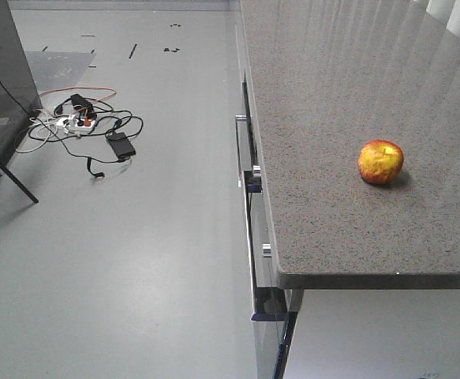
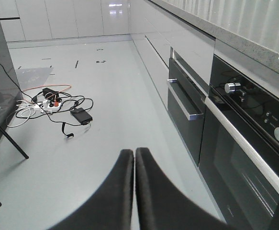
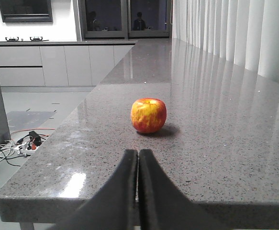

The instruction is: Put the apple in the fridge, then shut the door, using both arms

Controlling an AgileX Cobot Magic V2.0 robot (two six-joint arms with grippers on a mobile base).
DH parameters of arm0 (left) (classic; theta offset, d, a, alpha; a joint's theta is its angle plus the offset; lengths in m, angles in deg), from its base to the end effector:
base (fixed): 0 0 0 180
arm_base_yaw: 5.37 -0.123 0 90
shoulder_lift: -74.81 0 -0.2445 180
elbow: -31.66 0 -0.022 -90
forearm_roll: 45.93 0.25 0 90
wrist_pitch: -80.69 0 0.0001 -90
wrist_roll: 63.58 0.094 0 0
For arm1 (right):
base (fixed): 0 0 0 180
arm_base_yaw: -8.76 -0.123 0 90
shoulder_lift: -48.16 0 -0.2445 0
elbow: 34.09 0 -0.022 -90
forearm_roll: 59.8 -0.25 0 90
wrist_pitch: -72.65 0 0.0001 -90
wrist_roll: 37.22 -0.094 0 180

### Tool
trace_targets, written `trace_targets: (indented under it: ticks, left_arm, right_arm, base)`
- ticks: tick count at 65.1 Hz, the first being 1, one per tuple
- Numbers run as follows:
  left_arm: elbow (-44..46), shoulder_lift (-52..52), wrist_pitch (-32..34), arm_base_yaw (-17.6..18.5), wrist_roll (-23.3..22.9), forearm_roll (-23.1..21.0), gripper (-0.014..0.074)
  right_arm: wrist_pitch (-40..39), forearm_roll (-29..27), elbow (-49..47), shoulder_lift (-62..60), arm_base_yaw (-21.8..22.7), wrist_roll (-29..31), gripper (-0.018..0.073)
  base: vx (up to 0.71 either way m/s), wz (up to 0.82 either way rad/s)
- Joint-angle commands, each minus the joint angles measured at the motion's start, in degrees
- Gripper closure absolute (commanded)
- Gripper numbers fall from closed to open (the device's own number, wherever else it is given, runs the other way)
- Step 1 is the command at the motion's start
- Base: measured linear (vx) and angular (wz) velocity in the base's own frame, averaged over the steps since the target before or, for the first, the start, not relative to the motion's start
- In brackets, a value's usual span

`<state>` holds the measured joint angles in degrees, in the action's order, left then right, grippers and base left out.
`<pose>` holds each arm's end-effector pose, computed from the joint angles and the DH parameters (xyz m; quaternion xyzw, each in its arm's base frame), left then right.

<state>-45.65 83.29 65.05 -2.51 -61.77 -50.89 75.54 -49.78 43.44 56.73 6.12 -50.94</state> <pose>0.0978 -0.0071 0.1807 0.0067 0.7737 -0.0412 0.6322 0.1001 0.0038 0.2000 0.0097 0.7005 0.0365 0.7126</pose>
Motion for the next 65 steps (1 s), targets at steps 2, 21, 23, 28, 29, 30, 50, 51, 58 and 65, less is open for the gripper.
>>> trace_targets:
  ticks: [2, 21, 23, 28, 29, 30, 50, 51, 58, 65]
  left_arm:
    - [1.03, -0.93, 3.96, -0.12, -0.05, -0.59, 0.0603]
    - [1.03, -0.93, 3.96, -0.12, -0.05, -0.59, 0.0603]
    - [1.03, -0.93, 3.96, -0.12, -0.05, -0.59, 0.0603]
    - [1.03, -0.93, 3.96, -0.12, -0.05, -0.59, 0.0603]
    - [1.03, -0.93, 3.96, -0.12, -0.05, -0.59, 0.0603]
    - [1.03, -0.93, 3.96, -0.12, -0.05, -0.59, 0.0603]
    - [1.03, -0.93, 3.96, -0.12, -0.05, -0.59, 0.0603]
    - [1.03, -0.93, 3.96, -0.12, -0.05, -0.59, 0.0603]
    - [1.03, -0.93, 3.96, -0.12, -0.05, -0.59, 0.0603]
    - [1.03, -0.93, 3.96, -0.12, -0.05, -0.59, 0.0603]
  right_arm:
    - [-4.18, 0.70, 0.18, -0.56, 0.11, 0.42, 0.0562]
    - [-7.94, -1.60, 0.18, -0.56, 0.11, -0.68, 0.0562]
    - [-8.76, -2.57, 0.18, -0.56, 0.11, -1.35, 0.0562]
    - [-9.39, -4.04, 0.12, -0.44, 0.11, -2.71, 0.0559]
    - [-9.23, -4.13, 0.05, -0.44, 0.11, -2.72, 0.0556]
    - [-9.14, -4.13, 0.05, -0.34, 0.11, -2.72, 0.0554]
    - [-6.54, -5.13, -8.30, 4.80, 0.11, -2.51, 0.0337]
    - [-6.00, -5.13, -8.97, 5.24, 0.11, -2.51, 0.0316]
    - [0.10, -5.08, -14.32, 8.95, 0.11, -2.51, 0.0137]
    - [4.52, -5.14, -18.79, 12.42, 0.11, -2.51, -0.0026]
  base:
    - [0.00, 0.00]
    - [0.00, 0.00]
    - [0.00, 0.00]
    - [0.00, 0.00]
    - [0.00, 0.00]
    - [0.00, 0.00]
    - [0.00, 0.00]
    - [0.00, 0.00]
    - [0.00, 0.00]
    - [0.00, 0.00]
